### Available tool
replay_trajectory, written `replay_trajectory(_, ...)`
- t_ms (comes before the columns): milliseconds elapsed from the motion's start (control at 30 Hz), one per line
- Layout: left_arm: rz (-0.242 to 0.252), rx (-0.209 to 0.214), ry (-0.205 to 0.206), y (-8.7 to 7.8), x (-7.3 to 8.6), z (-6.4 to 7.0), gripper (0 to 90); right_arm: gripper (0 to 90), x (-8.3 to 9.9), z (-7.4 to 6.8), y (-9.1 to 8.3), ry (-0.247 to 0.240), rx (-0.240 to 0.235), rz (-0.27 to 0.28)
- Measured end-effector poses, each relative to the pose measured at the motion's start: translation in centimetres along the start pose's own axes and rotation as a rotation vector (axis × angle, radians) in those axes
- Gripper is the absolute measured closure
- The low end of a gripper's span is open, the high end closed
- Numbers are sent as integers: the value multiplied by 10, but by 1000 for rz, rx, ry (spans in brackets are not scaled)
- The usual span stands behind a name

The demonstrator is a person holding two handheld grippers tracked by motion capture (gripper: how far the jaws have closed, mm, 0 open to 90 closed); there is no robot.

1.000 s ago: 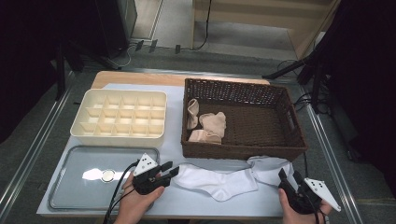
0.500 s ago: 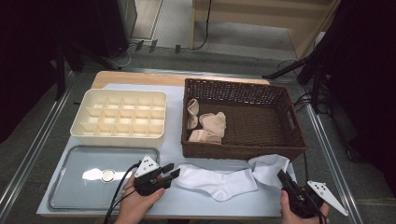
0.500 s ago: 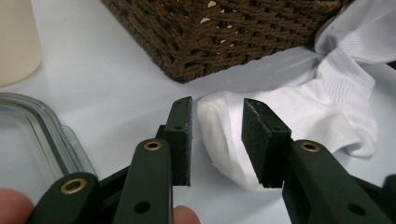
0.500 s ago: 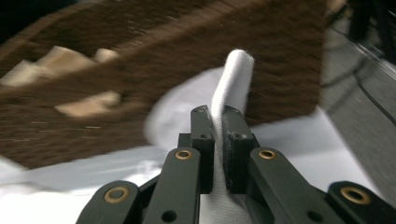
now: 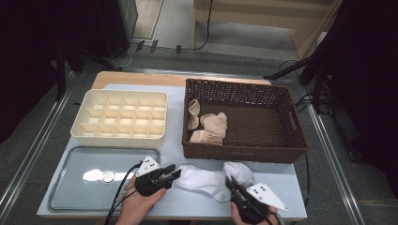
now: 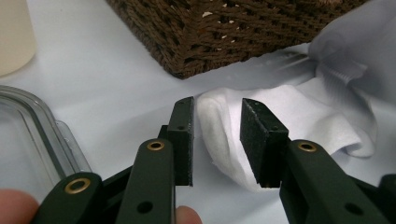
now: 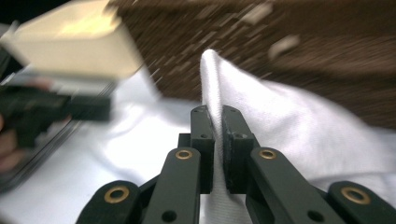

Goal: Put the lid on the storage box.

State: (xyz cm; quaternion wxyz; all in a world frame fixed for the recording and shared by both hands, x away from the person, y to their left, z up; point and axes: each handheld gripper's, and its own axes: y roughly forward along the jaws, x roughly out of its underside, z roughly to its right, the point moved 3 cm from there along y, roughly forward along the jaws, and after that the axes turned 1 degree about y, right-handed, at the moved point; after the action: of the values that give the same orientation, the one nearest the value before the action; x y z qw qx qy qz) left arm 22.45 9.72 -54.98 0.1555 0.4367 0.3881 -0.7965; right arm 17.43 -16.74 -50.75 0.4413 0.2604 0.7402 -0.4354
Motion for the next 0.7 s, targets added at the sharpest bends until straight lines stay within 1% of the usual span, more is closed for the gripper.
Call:
replay_trajectory(33, -2, -1, 1, 0, 0, 0, 673, 832, 4, -5, 5, -6, -24, -24)
replay_trajectory(67, -3, -1, 0, 1, 0, 0, 674, 763, 8, -9, 10, -16, -52, -46)
replay_trajectory(100, 0, -1, -1, 1, 0, -1, 676, 671, 11, -12, 14, -14, -81, -69)
replay_trajectory(133, -4, -5, -5, 1, 0, -1, 675, 620, 12, -13, 15, 4, -110, -68)
replay_trajectory(167, -4, -4, -10, 0, 0, -1, 672, 600, 10, -11, 13, 26, -126, -47)
replay_trajectory(200, -5, -8, -11, 0, 0, -2, 672, 595, 7, -6, 9, 37, -123, -20)
replay_trajectory(267, 3, -5, -14, -1, -1, -3, 673, 597, 1, 10, -2, 69, -87, 31)
replay_trajectory(300, 5, -9, -15, -1, -1, -4, 673, 604, 0, 20, -7, 83, -56, 48)
replay_trajectory(333, 5, -13, -14, -2, -2, -4, 674, 613, 0, 32, -12, 83, -12, 56)
replay_trajectory(367, 1, -13, -13, -2, -2, -5, 674, 628, 1, 44, -16, 84, 36, 55)
replay_trajectory(433, 3, -13, -14, -2, -2, -5, 674, 658, 4, 65, -22, 91, 139, 35)
replay_trajectory(467, 2, -12, -15, -1, -2, -4, 673, 671, 7, 73, -25, 100, 174, 27)
replay_trajectory(533, -4, -5, -17, 0, -1, -4, 666, 682, 12, 85, -26, 121, 215, 2)
replay_trajectory(567, -5, -3, -19, 0, -1, -3, 665, 683, 14, 89, -25, 124, 227, -15)
replay_trajectory(600, -10, -5, -18, 1, -1, -3, 665, 683, 17, 91, -24, 130, 223, -32)
replay_trajectory(633, -14, -3, -20, 2, 0, -3, 665, 679, 19, 92, -22, 137, 219, -37)
replay_trajectory(700, -20, -8, -18, 4, 0, -3, 670, 656, 22, 92, -17, 133, 219, -56)
